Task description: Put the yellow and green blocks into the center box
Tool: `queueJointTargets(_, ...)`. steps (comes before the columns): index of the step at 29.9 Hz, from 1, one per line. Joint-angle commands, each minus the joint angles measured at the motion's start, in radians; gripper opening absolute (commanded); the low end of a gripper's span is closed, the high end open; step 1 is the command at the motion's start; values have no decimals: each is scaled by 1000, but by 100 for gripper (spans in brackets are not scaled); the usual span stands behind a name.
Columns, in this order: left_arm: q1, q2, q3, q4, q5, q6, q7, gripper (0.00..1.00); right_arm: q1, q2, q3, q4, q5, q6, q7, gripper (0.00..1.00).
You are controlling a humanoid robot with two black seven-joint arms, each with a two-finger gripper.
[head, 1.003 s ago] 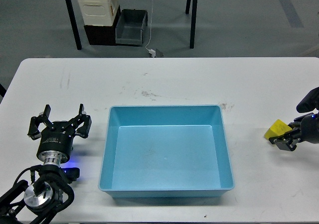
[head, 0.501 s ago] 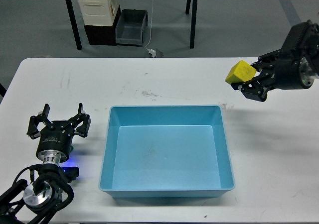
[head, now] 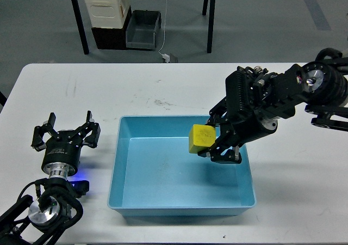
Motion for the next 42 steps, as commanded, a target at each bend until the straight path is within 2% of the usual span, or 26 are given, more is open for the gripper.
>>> queueJointTargets(1,-3,2,-8,0,0,0,0,100,-27,84,-44,-75,2,0,0,2)
queueJointTargets(5,-3,5,-44,0,0,0,0,100,-92,153,-48,-160,0,0,0,7)
queueJointTargets(8,-3,11,-47,-1,0,-2,0,100,-130,196,-54,-197,2,0,0,21)
queueJointTargets(9,-3,13,-49,-1,0,-3,0,100,-139,204,-53,-206,8,0,0,33)
queueJointTargets(11,-1,14,-55,-1,0,-2,0,100,-161,213,-53,-218,19,0,0,63)
queueJointTargets(13,-1,14,-61,-3,-2,-3,0,100,-175,224,-51,-226,23,0,0,97)
queueJointTargets(21,-29,75,-80,-4,-3,3,0,100,-179,181,-9,-251,34,-15,0,99)
queueJointTargets(23,-33,89,-89,-4,-2,-2,0,100,-182,140,57,-249,34,-18,0,99)
queueJointTargets(28,-48,210,-98,-11,54,-6,0,100,-248,64,270,-241,49,-84,0,99)
queueJointTargets(35,-84,373,-130,-9,499,4,0,100,-415,46,585,-235,118,-117,0,100)
queueJointTargets(42,-148,557,-202,-1,1028,-17,0,100,-719,61,945,-177,169,-121,0,100)
